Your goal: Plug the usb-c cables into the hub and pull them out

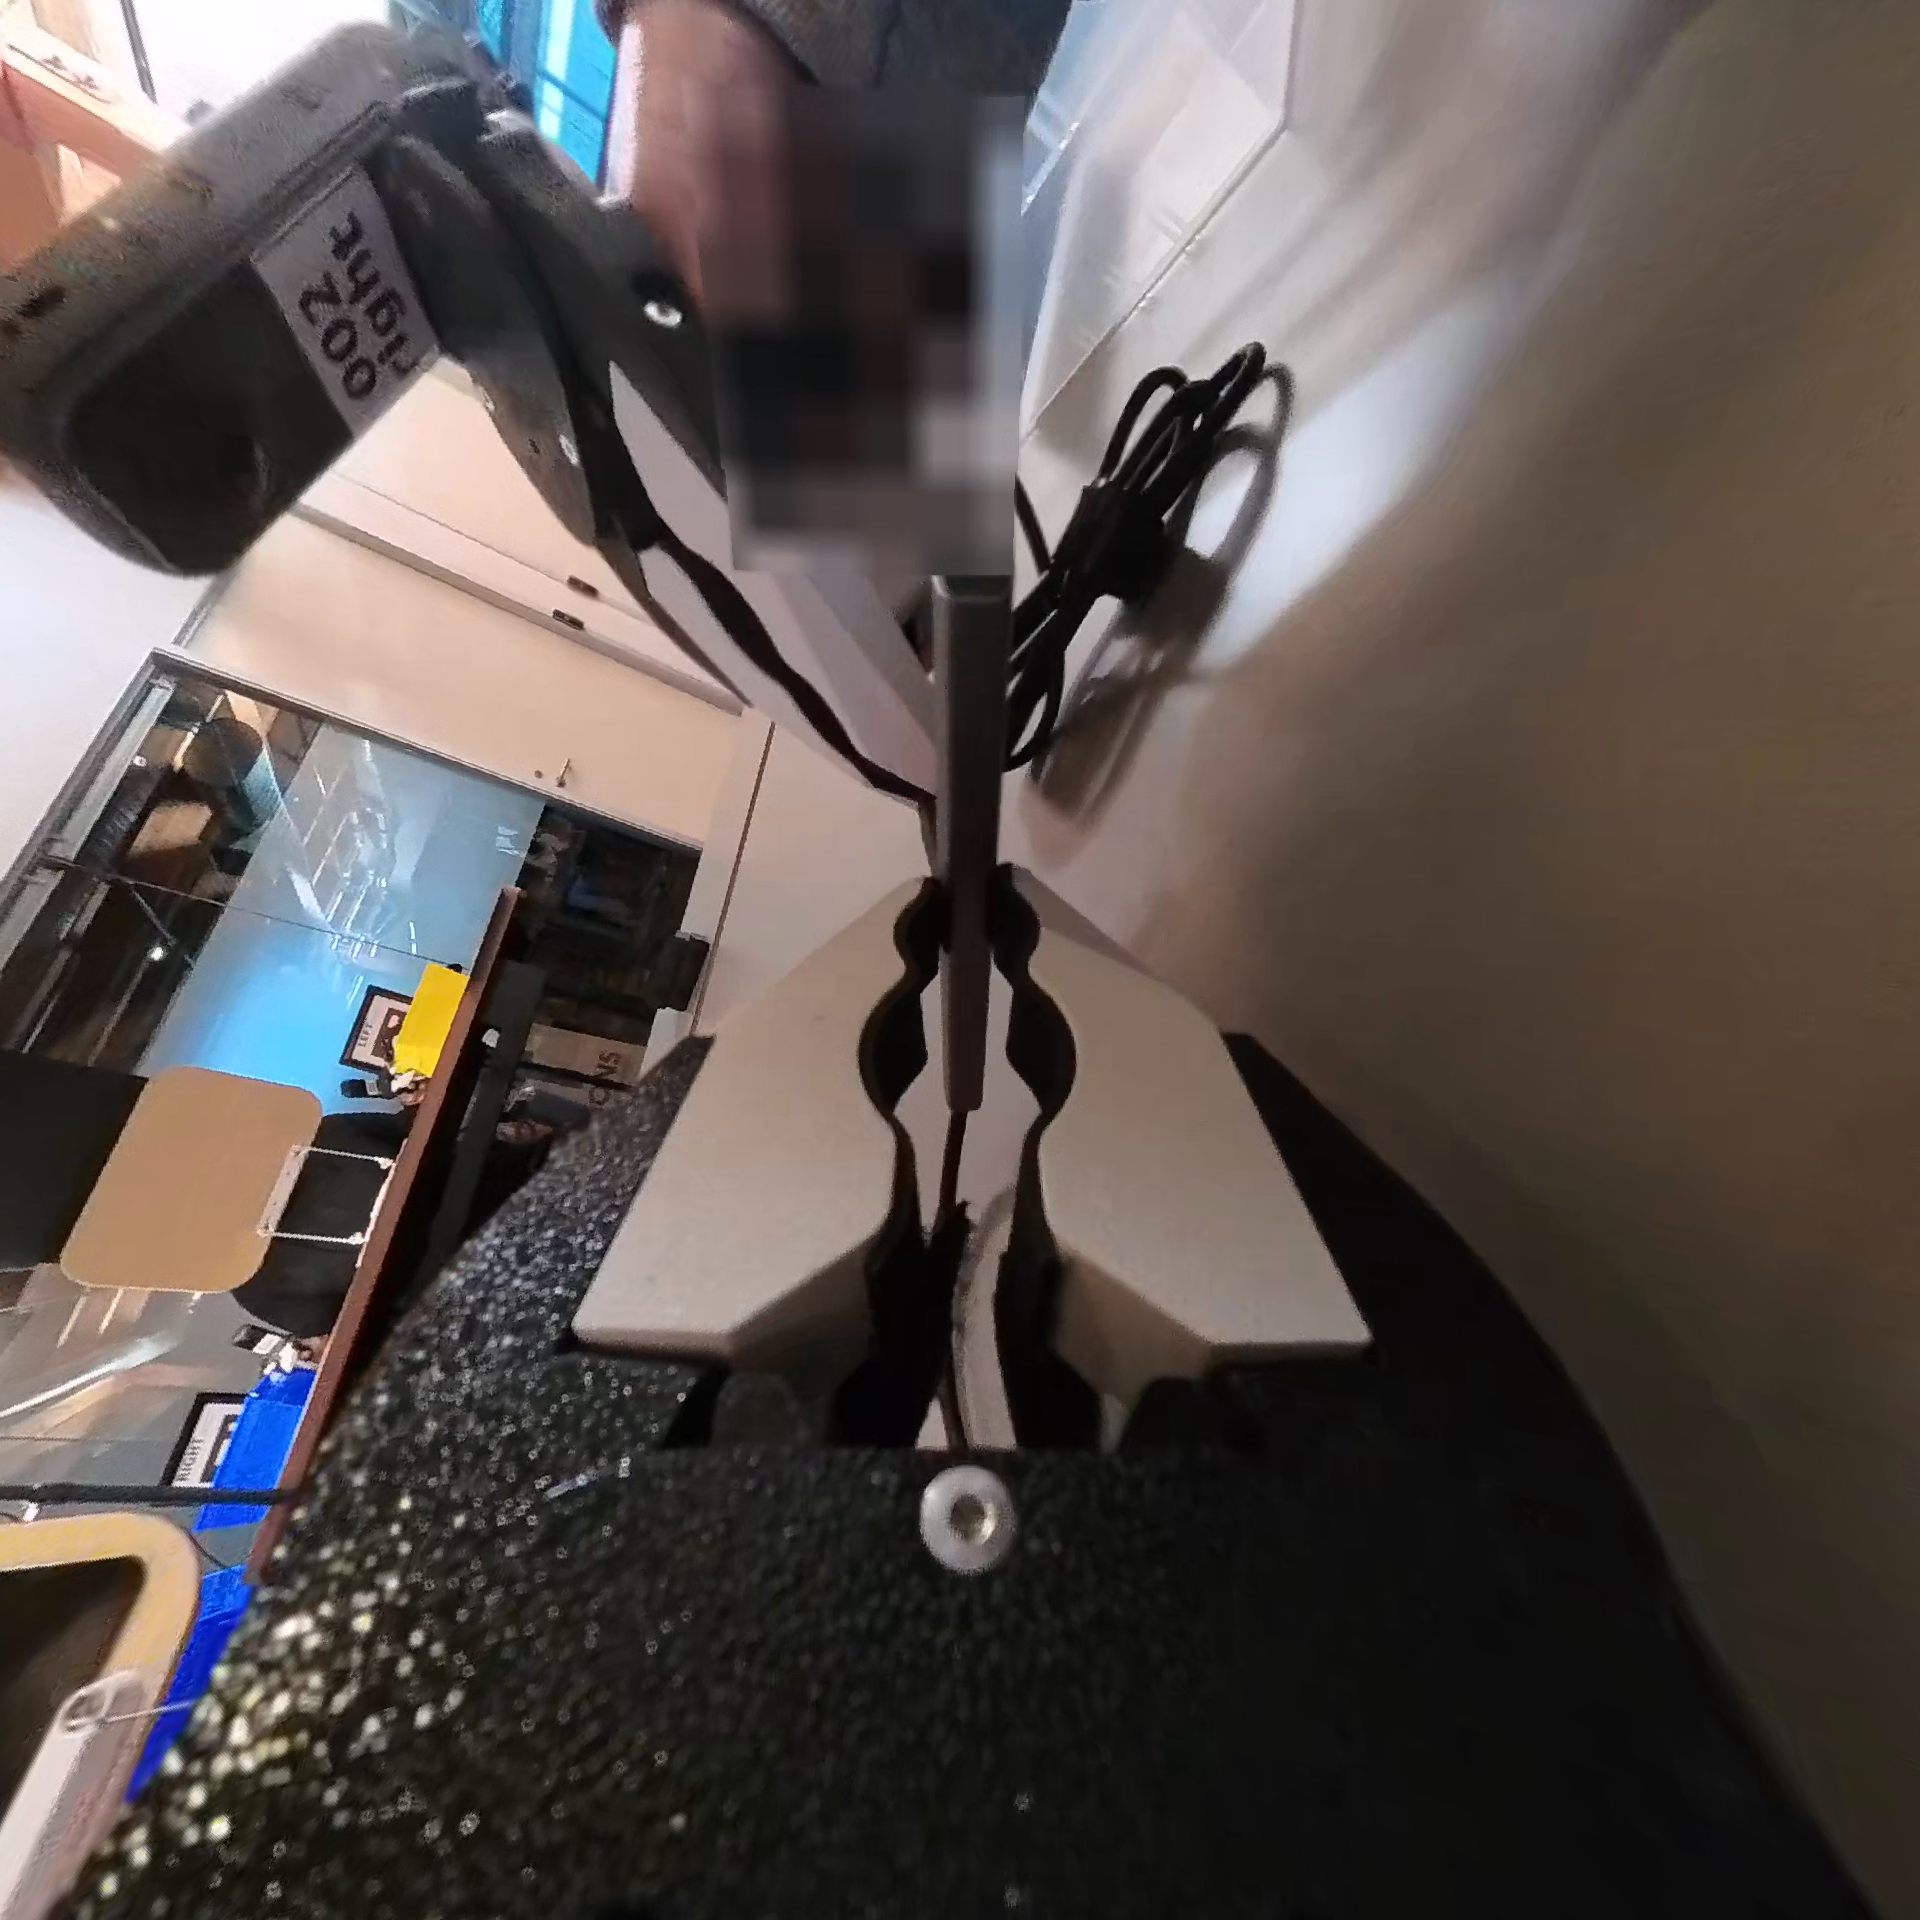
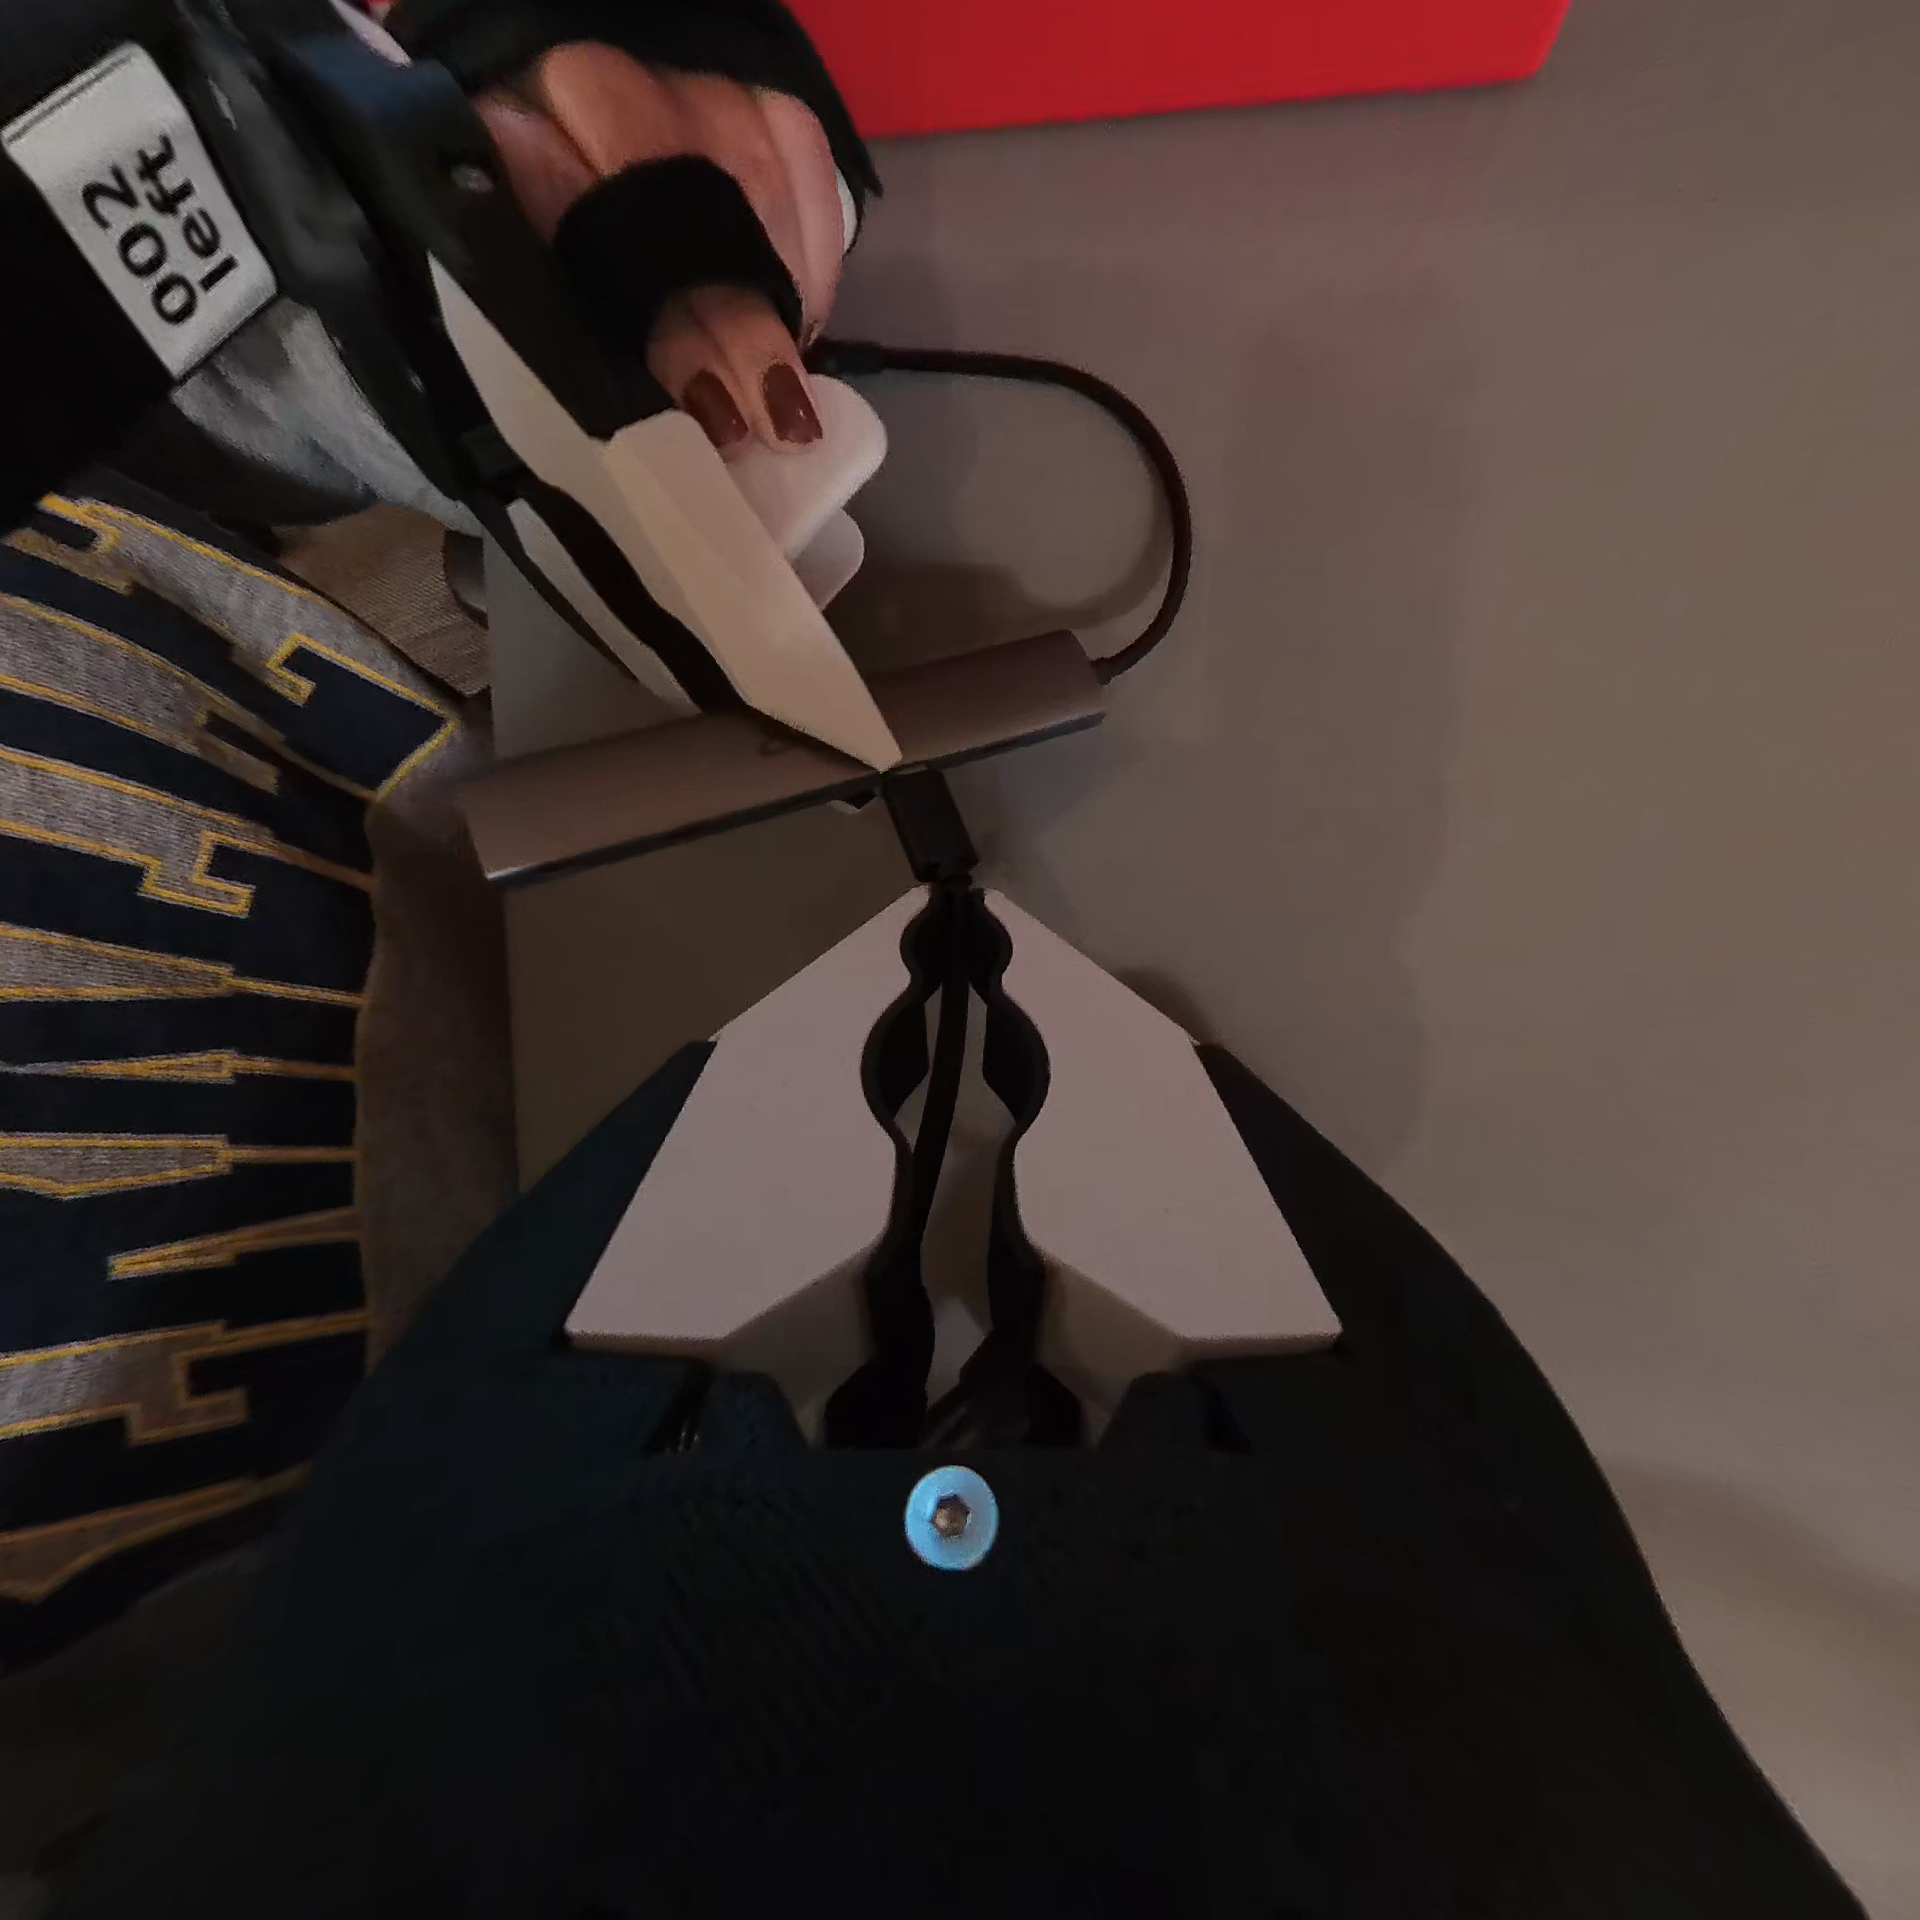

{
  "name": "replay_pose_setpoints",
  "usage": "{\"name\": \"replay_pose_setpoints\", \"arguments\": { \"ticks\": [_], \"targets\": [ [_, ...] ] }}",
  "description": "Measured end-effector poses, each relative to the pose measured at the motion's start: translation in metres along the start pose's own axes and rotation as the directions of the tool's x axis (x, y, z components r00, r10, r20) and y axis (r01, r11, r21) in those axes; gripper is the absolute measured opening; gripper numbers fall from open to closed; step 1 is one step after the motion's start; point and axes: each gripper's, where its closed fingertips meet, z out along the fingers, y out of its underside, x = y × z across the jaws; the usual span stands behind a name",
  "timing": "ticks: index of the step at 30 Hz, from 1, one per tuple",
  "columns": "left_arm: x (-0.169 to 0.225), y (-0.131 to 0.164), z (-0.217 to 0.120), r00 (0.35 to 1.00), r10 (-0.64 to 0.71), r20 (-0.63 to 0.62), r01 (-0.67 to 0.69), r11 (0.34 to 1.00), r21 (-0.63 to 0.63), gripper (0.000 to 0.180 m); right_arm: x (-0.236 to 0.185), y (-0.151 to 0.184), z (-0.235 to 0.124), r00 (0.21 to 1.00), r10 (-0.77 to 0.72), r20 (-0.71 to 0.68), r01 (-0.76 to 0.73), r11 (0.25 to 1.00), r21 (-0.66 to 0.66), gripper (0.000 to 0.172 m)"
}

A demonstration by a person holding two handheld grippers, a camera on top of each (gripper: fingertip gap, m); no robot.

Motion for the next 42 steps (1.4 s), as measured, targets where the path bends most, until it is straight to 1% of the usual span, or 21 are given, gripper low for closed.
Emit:
{"name": "replay_pose_setpoints", "arguments": {
  "ticks": [5,7,10,13,15,17,18,19,20,21,25,28,30,33,35,36,37,38,39,40,42],
  "targets": [
    [0.008,-0.003,-0.002,0.999,0.005,-0.040,-0.004,1.000,0.022,0.007,0.000,0.008,0.007,0.985,-0.155,-0.070,0.149,0.985,-0.085,0.000],
    [0.007,-0.006,-0.004,0.999,-0.006,-0.038,0.008,0.999,0.046,0.007,0.000,0.005,0.007,0.977,-0.193,-0.089,0.187,0.979,-0.078,0.000],
    [0.007,-0.006,-0.005,0.999,-0.017,-0.044,0.019,0.998,0.062,0.007,-0.001,0.005,0.008,0.977,-0.196,-0.080,0.193,0.980,-0.049,0.000],
    [0.015,0.001,-0.002,0.993,-0.070,-0.097,0.072,0.997,0.020,0.008,0.004,0.013,0.012,0.984,-0.152,-0.098,0.148,0.988,-0.046,0.001],
    [0.016,0.005,-0.003,0.994,-0.066,-0.089,0.065,0.998,-0.011,0.011,0.004,0.013,0.011,0.978,-0.166,-0.124,0.164,0.986,-0.028,0.001],
    [0.017,0.017,-0.003,0.996,-0.061,-0.072,0.054,0.995,-0.088,0.029,0.001,0.010,0.011,0.974,-0.184,-0.133,0.184,0.983,-0.010,0.001],
    [0.017,0.021,-0.004,0.996,-0.057,-0.071,0.049,0.992,-0.112,0.031,0.001,0.011,0.013,0.970,-0.199,-0.142,0.198,0.980,-0.017,0.001],
    [0.019,0.023,-0.005,0.996,-0.047,-0.081,0.037,0.992,-0.121,0.019,0.002,0.011,0.014,0.963,-0.216,-0.159,0.216,0.976,-0.021,0.001],
    [0.018,0.024,-0.006,0.997,-0.034,-0.071,0.025,0.991,-0.128,0.012,0.002,0.011,0.015,0.960,-0.225,-0.167,0.225,0.974,-0.017,0.001],
    [0.018,0.024,-0.006,0.997,-0.026,-0.072,0.016,0.991,-0.130,0.010,0.002,0.011,0.016,0.959,-0.228,-0.169,0.229,0.973,-0.016,0.001],
    [0.016,0.024,-0.009,0.997,-0.030,-0.070,0.022,0.993,-0.115,0.008,0.002,0.011,0.018,0.940,-0.268,-0.212,0.274,0.962,0.003,0.001],
    [0.020,0.022,-0.008,0.996,-0.015,-0.086,0.007,0.995,-0.095,0.008,0.005,0.014,0.022,0.919,-0.311,-0.242,0.315,0.949,-0.026,0.000],
    [0.024,0.023,-0.008,0.994,-0.019,-0.107,0.009,0.996,-0.093,0.008,0.007,0.017,0.027,0.920,-0.311,-0.240,0.311,0.950,-0.041,0.000],
    [0.022,0.026,-0.008,0.996,-0.011,-0.086,0.001,0.994,-0.111,0.009,0.009,0.016,0.027,0.929,-0.274,-0.247,0.285,0.958,0.010,0.000],
    [0.016,0.030,-0.004,0.999,-0.005,-0.046,-0.001,0.989,-0.145,0.008,0.015,0.012,0.020,0.932,-0.230,-0.281,0.253,0.966,0.049,0.002],
    [0.012,0.032,-0.002,1.000,0.004,-0.026,-0.008,0.986,-0.166,0.008,0.019,0.008,0.013,0.924,-0.222,-0.312,0.254,0.965,0.063,0.009],
    [0.009,0.036,0.002,1.000,0.024,-0.016,-0.026,0.981,-0.194,0.008,0.025,0.003,0.002,0.904,-0.214,-0.371,0.262,0.962,0.081,0.023],
    [0.008,0.042,0.006,0.999,0.034,-0.017,-0.037,0.973,-0.229,0.008,0.032,-0.004,-0.012,0.873,-0.205,-0.443,0.277,0.955,0.104,0.036],
    [0.005,0.048,0.010,0.999,0.031,-0.006,-0.032,0.965,-0.262,0.008,0.040,-0.011,-0.028,0.833,-0.187,-0.521,0.299,0.944,0.140,0.045],
    [0.002,0.052,0.014,1.000,0.019,0.004,-0.017,0.958,-0.287,0.008,0.047,-0.020,-0.045,0.787,-0.151,-0.598,0.326,0.925,0.196,0.048],
    [-0.001,0.059,0.021,0.998,-0.054,0.013,0.055,0.947,-0.317,0.011,0.060,-0.036,-0.079,0.698,-0.033,-0.715,0.388,0.857,0.338,0.049]
  ]
}}
